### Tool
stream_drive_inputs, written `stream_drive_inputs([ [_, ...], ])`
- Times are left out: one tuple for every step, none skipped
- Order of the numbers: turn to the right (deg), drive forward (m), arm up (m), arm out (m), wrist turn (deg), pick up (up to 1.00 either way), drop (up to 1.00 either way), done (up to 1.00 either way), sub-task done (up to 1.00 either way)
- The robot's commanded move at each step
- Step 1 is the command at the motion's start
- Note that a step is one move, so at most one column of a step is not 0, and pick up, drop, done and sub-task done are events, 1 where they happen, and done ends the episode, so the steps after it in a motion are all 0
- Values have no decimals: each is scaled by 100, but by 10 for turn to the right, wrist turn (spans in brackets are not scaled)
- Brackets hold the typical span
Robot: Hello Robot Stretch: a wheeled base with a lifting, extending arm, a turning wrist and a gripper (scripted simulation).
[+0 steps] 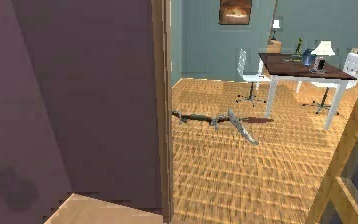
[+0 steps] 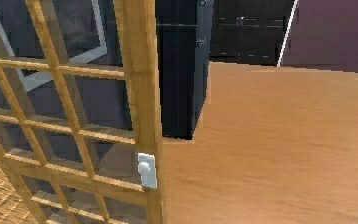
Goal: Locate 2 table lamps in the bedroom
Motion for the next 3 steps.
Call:
stream_drive_inputs([
  [210, 0, 0, 0, 0, 0, 0, 0, 0],
  [0, 100, 0, 0, 0, 0, 0, 0, 0],
  [60, 0, 0, 0, 0, 0, 0, 0, 0],
])
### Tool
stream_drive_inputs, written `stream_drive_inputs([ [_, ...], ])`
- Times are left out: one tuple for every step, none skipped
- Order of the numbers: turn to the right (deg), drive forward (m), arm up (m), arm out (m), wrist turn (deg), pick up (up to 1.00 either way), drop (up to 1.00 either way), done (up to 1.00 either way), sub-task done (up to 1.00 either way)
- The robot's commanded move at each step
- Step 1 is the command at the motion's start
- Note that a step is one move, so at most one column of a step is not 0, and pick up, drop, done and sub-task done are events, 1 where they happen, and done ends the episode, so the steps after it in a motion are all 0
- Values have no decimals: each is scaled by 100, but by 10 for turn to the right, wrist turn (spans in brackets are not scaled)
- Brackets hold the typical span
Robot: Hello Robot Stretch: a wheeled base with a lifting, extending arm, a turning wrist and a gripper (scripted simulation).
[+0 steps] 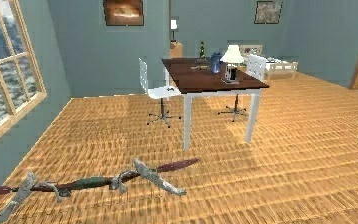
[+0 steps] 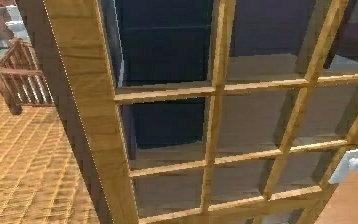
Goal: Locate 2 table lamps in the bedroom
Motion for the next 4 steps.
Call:
stream_drive_inputs([
  [0, 30, 0, 0, 0, 0, 0, 0, 0],
  [300, 0, 0, 0, 0, 0, 0, 0, 0],
  [0, 100, 0, 0, 0, 0, 0, 0, 0],
  [-30, 0, 0, 0, 0, 0, 0, 0, 0],
])
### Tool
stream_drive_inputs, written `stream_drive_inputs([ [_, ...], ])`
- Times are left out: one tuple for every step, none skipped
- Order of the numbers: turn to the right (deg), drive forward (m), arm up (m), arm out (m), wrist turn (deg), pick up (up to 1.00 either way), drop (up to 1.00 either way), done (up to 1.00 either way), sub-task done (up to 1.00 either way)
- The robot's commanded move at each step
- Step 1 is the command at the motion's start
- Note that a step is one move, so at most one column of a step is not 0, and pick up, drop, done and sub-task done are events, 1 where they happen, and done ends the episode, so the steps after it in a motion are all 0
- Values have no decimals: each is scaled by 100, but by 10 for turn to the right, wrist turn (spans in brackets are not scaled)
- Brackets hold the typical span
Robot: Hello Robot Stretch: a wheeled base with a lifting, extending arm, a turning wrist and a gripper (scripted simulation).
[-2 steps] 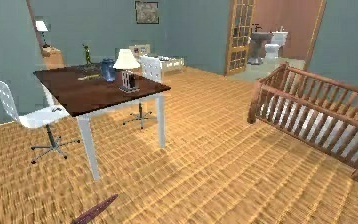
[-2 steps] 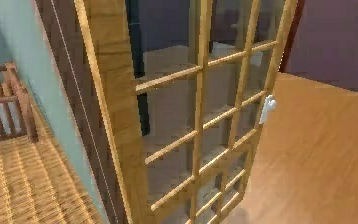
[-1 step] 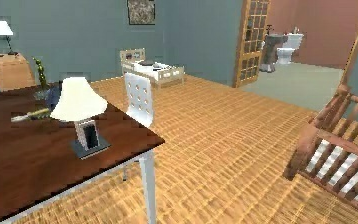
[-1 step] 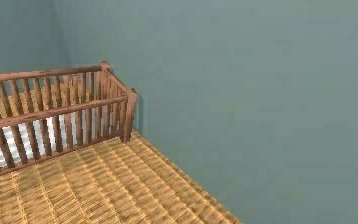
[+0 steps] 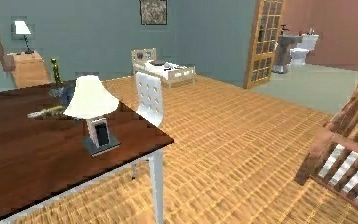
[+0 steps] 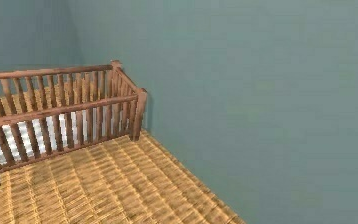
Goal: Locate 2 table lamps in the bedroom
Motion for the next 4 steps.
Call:
stream_drive_inputs([
  [0, 15, 0, 0, 0, 0, 0, 0, 0],
  [-330, 0, 0, 0, 0, 0, 0, 0, 0],
  [0, 5, 0, 0, 0, 0, 0, 0, 0],
  [0, 0, 0, 0, 0, 0, 0, 0, 100],
])
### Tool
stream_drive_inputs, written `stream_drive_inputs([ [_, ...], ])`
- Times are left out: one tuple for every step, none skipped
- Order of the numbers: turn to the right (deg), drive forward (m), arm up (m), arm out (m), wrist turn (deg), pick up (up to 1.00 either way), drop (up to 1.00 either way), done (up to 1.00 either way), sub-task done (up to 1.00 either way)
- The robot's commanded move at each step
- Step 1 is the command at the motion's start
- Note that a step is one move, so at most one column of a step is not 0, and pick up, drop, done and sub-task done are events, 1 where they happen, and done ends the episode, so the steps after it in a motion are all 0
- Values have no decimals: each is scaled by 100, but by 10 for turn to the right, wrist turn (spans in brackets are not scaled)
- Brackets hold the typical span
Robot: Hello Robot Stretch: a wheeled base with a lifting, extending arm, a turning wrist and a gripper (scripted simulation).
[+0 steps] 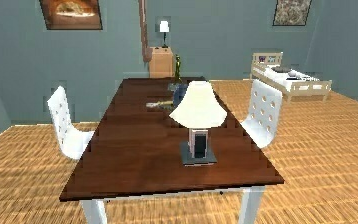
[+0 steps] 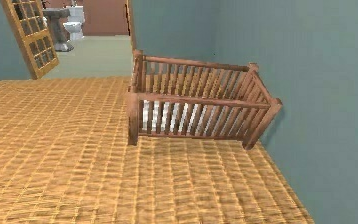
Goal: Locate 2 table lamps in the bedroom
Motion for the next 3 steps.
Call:
stream_drive_inputs([
  [450, 0, 0, 0, 0, 0, 0, 0, 0],
  [0, 75, 0, 0, 0, 0, 0, 0, 0],
  [90, 0, 0, 0, 0, 0, 0, 0, 0],
])
